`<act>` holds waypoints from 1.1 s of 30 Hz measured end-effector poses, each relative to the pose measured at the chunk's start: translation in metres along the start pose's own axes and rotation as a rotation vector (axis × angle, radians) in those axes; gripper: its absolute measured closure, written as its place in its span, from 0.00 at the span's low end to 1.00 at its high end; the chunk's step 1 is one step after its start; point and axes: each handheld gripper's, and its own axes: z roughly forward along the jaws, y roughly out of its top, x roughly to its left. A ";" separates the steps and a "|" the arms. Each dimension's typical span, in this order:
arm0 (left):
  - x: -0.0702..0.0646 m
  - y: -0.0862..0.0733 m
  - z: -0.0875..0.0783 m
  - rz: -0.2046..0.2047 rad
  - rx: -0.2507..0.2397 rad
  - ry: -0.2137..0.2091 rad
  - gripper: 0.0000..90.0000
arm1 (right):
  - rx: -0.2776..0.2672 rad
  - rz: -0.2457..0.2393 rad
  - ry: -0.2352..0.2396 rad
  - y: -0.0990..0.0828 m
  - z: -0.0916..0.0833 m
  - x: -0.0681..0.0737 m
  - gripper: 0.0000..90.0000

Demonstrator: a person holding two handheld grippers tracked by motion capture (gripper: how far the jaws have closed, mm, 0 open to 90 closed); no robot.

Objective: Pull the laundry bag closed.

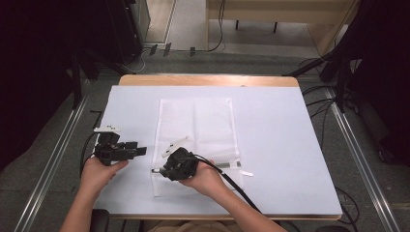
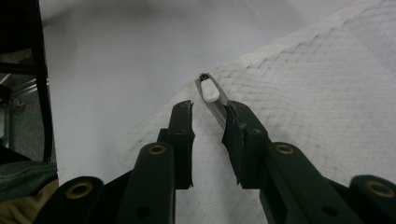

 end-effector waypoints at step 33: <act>0.006 -0.006 -0.006 -0.007 -0.008 0.002 0.50 | 0.010 0.003 0.010 0.012 0.041 -0.001 0.94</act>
